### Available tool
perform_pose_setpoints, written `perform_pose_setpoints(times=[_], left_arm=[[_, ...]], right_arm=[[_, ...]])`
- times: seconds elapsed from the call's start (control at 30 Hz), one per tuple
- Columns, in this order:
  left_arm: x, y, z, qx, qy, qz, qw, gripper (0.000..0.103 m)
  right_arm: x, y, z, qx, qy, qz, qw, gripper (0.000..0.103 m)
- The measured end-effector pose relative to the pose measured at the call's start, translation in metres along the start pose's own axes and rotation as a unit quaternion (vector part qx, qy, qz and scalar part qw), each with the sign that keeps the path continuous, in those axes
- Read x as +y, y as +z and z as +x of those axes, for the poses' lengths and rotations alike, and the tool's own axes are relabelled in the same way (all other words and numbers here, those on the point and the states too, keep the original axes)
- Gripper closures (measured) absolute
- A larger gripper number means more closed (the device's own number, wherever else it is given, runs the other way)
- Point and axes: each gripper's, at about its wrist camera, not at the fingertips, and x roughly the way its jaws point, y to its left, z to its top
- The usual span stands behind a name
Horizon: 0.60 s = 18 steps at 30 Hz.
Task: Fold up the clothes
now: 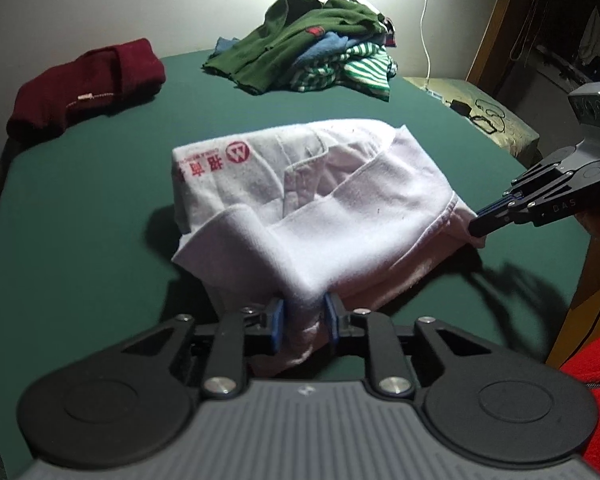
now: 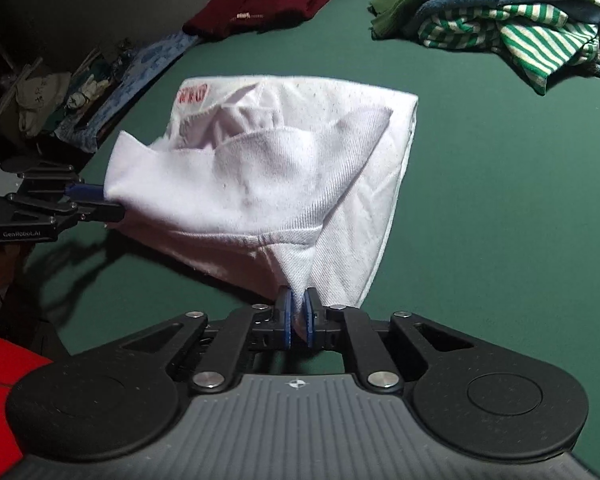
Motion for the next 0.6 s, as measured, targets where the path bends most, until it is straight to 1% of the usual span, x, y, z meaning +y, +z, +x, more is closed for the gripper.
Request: perform_pose_setpoints(times=[0.03,0.07,0.1,0.13,0.2,0.23,0.27,0.3,0.33,0.37,0.4,0.43,0.47,0.5,0.53,0.6], left_arm=[[0.003,0.003,-0.003,-0.01,-0.001,-0.009,0.9999,0.061],[0.006,0.007,-0.004,-0.017,-0.002,-0.018,0.9997,0.057],[0.009,0.01,-0.003,-0.02,-0.004,-0.029,0.9994,0.056],[0.011,0.013,-0.001,-0.023,-0.005,-0.04,0.9989,0.056],[0.016,0.018,0.01,-0.014,-0.002,-0.052,0.9985,0.056],[0.018,0.019,0.017,-0.007,0.001,-0.057,0.9983,0.058],[0.019,0.02,0.023,-0.001,0.003,-0.065,0.9979,0.067],[0.02,0.02,0.028,0.005,0.005,-0.073,0.9973,0.072],[0.021,0.02,0.03,0.006,0.004,-0.078,0.997,0.08],[0.019,0.02,0.029,0.001,0.005,-0.079,0.9969,0.085],[0.017,0.021,0.024,-0.008,0.005,-0.074,0.9972,0.089],[0.014,0.021,0.019,-0.018,0.005,-0.068,0.9975,0.099],[0.011,0.022,0.014,-0.027,0.003,-0.062,0.9977,0.101],[0.008,0.022,0.009,-0.032,0.0,-0.056,0.9979,0.101],[0.005,0.023,0.004,-0.037,-0.004,-0.05,0.998,0.102],[-0.001,0.022,0.0,-0.041,-0.018,-0.038,0.9983,0.102]], right_arm=[[0.0,0.003,0.002,-0.005,-0.004,0.004,1.0,0.072],[0.0,0.005,0.004,-0.01,-0.008,0.009,1.0,0.064],[0.0,0.008,0.006,-0.015,-0.012,0.013,1.0,0.054],[0.0,0.01,0.008,-0.02,-0.016,0.017,1.0,0.053],[0.001,0.015,0.012,-0.03,-0.024,0.026,0.999,0.053],[0.001,0.018,0.014,-0.035,-0.028,0.03,0.999,0.053],[0.001,0.02,0.015,-0.04,-0.032,0.034,0.998,0.053],[0.001,0.023,0.017,-0.045,-0.036,0.039,0.998,0.056],[0.001,0.026,0.019,-0.051,-0.04,0.043,0.997,0.058],[0.001,0.028,0.021,-0.056,-0.044,0.047,0.996,0.066],[0.001,0.03,0.023,-0.061,-0.047,0.051,0.996,0.082],[0.003,0.028,0.018,-0.065,-0.049,0.045,0.996,0.09],[0.004,0.025,0.013,-0.068,-0.049,0.038,0.996,0.092],[0.005,0.023,0.008,-0.069,-0.046,0.034,0.996,0.096],[0.005,0.021,0.001,-0.068,-0.04,0.03,0.996,0.097],[0.005,0.015,-0.01,-0.057,-0.027,0.02,0.998,0.099]])
